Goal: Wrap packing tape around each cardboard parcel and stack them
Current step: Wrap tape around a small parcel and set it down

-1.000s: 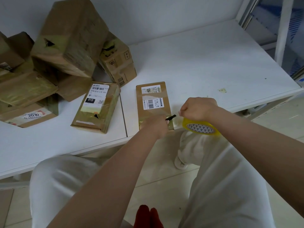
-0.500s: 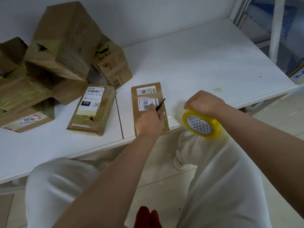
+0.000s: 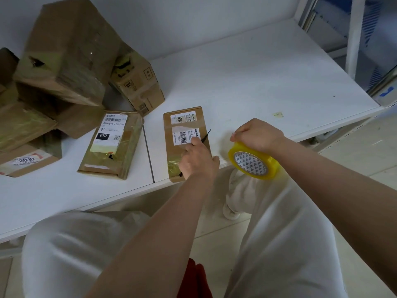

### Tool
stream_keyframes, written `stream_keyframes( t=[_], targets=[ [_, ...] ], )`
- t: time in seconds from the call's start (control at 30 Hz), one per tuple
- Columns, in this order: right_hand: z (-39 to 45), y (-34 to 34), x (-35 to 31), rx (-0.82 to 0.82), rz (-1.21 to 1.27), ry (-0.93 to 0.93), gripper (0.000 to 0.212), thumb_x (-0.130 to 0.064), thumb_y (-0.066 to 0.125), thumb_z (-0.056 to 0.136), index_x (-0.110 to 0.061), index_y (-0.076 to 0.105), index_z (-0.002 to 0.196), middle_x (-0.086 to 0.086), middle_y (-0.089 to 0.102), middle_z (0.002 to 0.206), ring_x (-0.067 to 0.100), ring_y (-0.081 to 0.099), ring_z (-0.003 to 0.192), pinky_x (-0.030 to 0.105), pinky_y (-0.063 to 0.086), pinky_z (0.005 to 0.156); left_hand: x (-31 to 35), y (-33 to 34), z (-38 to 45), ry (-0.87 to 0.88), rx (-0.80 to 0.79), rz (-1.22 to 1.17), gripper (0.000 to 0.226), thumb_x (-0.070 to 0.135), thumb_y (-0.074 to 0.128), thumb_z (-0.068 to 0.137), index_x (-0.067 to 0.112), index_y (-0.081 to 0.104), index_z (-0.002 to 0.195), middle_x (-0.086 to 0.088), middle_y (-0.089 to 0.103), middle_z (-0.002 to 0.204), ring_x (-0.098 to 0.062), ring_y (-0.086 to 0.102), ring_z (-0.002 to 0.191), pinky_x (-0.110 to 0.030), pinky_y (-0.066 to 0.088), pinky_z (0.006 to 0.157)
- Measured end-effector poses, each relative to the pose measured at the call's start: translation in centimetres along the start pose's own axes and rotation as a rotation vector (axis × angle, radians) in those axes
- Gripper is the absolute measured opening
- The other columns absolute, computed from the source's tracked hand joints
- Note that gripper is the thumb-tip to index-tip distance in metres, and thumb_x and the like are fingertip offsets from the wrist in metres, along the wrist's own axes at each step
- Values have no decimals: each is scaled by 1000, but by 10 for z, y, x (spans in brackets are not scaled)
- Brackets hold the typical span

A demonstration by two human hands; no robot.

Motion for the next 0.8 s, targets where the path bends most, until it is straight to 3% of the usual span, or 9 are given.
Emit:
stream_keyframes(
  t=[0.13, 0.23, 0.33, 0.43, 0.5, 0.57, 0.7, 0.8],
  targets=[
    [-4, 0, 0, 13, 5, -21, 18, -45, 59, 85, -39, 74, 94, -11, 68, 116, 19, 58, 112, 35, 44, 94, -2, -3, 3, -29, 18, -4, 55, 54, 50, 94, 9, 37, 125, -9, 58, 114, -31, 63, 100, -35, 41, 61],
    [-8, 0, -2, 20, 9, -38, 17, -46, 59, 85, -40, 73, 93, -11, 67, 117, 20, 58, 112, 36, 44, 96, 0, -10, 9, -66, -91, -36, 62, 46, 66, 86, 11, 36, 127, -6, 60, 114, -29, 63, 103, -34, 42, 64],
    [-11, 0, -5, 15, 13, -56, 17, -47, 58, 85, -42, 73, 92, -11, 67, 117, 20, 58, 113, 38, 44, 98, -10, -14, 16, -46, -219, -225, 77, 47, 77, 76, 12, 35, 129, -5, 60, 114, -29, 61, 107, -36, 49, 75],
    [-15, 2, -6, 24, 3, -61, 20, -48, 57, 86, -42, 73, 97, -12, 66, 121, 20, 56, 115, 38, 44, 98, -47, -26, 20, -53, -62, -457, 56, 44, 67, 84, 14, 45, 126, -6, 62, 114, -25, 61, 98, -37, 52, 77],
    [-17, 3, -8, 23, -8, -70, 22, -47, 56, 88, -40, 74, 99, -12, 65, 122, 20, 56, 116, 37, 44, 97, -82, -33, 22, -113, 86, -454, 49, 38, 57, 92, 11, 45, 131, -11, 61, 117, -28, 61, 101, -39, 52, 77],
    [-18, 6, -11, 11, -12, -78, 23, -47, 56, 88, -39, 74, 101, -13, 65, 123, 19, 55, 118, 38, 43, 99, -113, -34, 25, -195, 97, -369, 53, 35, 52, 94, 6, 42, 137, -18, 57, 125, -36, 59, 109, -45, 51, 85],
    [-20, 11, -17, 1, -9, -87, 22, -48, 57, 88, -40, 73, 101, -13, 64, 126, 18, 55, 120, 39, 42, 101, -138, -26, 28, -205, -38, -276, 65, 37, 52, 95, 1, 32, 145, -23, 48, 137, -39, 47, 125, -47, 44, 100],
    [-20, 12, -18, 10, -6, -81, 21, -48, 58, 89, -41, 73, 101, -13, 63, 128, 18, 54, 121, 36, 42, 99, -117, -27, 13, 4, 28, -139, 70, 39, 38, 102, 3, 10, 154, -21, 18, 159, -34, 14, 148, -43, 19, 119]
  ],
)
Point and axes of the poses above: each hand's wrist, its own z-axis towards the middle knuckle, its own y-axis out of the palm, x = y × z, the point moved 2 cm from there along z, towards the middle knuckle
